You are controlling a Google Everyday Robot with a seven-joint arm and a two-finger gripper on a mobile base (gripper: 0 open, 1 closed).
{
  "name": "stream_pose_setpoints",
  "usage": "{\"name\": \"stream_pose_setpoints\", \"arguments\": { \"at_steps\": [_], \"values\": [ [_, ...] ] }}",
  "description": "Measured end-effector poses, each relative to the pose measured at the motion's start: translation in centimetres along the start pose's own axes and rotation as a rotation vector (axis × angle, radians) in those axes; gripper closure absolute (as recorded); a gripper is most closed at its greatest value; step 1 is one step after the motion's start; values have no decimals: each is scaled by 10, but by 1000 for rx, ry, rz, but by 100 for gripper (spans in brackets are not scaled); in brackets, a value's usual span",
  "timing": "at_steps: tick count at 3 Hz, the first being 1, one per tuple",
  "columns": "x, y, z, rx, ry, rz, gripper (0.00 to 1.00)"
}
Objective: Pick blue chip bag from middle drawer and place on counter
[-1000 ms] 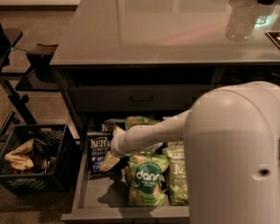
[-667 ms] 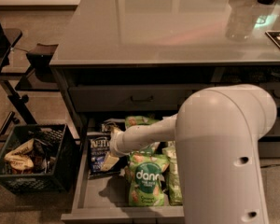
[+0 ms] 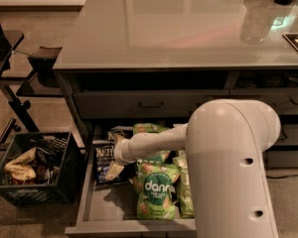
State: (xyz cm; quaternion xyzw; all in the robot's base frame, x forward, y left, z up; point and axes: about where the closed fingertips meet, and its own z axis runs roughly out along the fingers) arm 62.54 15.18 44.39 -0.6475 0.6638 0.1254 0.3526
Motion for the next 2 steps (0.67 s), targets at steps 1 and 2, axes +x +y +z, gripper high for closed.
{"name": "stream_pose_setpoints", "arguments": {
  "at_steps": [1,2],
  "values": [
    [1,-1,13,-34,0,-8,0],
    [3,1,24,-80,10,-13,0]
  ]
}}
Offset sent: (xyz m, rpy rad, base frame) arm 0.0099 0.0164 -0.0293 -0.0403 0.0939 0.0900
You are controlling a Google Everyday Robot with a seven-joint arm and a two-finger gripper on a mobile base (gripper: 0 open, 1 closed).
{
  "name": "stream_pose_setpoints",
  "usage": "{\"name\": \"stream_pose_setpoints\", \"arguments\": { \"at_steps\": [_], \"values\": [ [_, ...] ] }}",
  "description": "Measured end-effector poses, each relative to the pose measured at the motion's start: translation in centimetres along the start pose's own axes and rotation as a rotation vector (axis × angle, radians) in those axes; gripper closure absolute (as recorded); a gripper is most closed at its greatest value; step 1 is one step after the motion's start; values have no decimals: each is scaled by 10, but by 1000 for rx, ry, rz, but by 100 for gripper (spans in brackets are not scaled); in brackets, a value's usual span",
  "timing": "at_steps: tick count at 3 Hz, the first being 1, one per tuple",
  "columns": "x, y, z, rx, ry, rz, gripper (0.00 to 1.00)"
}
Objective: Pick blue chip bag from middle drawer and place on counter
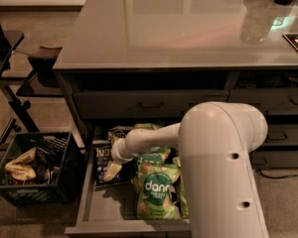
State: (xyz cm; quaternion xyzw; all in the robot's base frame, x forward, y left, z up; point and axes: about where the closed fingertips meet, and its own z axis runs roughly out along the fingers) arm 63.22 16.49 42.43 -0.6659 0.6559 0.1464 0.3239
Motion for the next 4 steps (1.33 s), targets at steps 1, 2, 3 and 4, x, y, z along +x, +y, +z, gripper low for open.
{"name": "stream_pose_setpoints", "arguments": {
  "at_steps": [1,2,3,4],
  "values": [
    [5,2,9,-36,14,4,0],
    [12,6,16,-65,30,17,19],
    [12,6,16,-65,30,17,42],
    [12,6,16,-65,30,17,65]
  ]
}}
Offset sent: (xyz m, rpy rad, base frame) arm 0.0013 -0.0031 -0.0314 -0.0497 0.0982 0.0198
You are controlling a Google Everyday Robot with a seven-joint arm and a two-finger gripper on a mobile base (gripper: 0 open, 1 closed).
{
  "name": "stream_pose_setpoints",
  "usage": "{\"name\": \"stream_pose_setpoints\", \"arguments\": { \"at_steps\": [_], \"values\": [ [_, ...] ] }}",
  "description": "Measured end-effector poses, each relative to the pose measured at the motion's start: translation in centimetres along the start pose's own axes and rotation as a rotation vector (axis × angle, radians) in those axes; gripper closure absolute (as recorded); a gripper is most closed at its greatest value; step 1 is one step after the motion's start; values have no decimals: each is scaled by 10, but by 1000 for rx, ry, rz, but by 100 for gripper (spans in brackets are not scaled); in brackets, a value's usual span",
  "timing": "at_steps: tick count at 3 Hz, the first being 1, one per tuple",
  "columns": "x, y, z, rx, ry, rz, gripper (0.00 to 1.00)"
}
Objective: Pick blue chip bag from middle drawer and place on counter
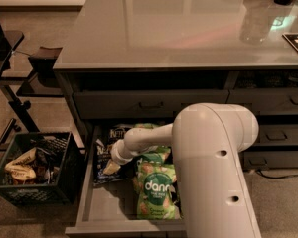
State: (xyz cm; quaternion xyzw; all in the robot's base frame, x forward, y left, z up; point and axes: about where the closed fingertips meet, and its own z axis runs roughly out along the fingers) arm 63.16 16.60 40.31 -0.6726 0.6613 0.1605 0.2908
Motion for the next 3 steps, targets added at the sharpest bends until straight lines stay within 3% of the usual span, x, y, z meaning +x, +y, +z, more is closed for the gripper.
{"name": "stream_pose_setpoints", "arguments": {
  "at_steps": [1,2,3],
  "values": [
    [0,0,0,0,0,0,89],
    [0,0,0,0,0,0,100],
    [-5,1,-14,-2,-68,21,100]
  ]
}}
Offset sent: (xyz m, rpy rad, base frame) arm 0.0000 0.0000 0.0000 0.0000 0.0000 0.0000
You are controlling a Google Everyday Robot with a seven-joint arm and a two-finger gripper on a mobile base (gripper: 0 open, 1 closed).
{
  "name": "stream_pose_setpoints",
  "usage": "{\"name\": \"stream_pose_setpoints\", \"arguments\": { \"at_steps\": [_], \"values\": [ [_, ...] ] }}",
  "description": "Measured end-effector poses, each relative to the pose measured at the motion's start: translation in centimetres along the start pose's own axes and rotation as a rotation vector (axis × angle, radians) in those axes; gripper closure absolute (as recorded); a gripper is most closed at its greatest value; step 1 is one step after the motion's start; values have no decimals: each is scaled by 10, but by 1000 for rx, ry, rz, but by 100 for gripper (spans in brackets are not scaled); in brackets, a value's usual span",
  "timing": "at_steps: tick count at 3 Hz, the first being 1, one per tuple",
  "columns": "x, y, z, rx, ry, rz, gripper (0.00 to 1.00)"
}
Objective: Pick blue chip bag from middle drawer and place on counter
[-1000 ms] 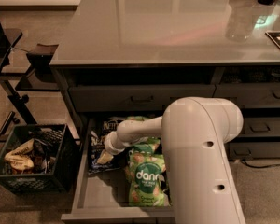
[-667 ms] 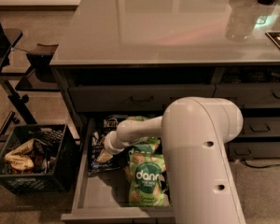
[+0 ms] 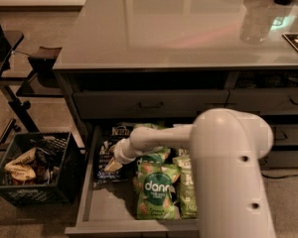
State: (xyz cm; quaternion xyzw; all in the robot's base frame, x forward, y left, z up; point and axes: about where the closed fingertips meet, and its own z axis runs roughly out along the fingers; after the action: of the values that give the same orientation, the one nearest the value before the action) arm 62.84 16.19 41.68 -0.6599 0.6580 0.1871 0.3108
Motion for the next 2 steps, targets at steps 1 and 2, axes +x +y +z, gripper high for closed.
{"name": "stream_pose_setpoints", "arguments": {
  "at_steps": [1,2],
  "values": [
    [-16,3,-37,-1,-139,19,100],
    [-27,6,-93,23,-270,48,100]
  ]
}}
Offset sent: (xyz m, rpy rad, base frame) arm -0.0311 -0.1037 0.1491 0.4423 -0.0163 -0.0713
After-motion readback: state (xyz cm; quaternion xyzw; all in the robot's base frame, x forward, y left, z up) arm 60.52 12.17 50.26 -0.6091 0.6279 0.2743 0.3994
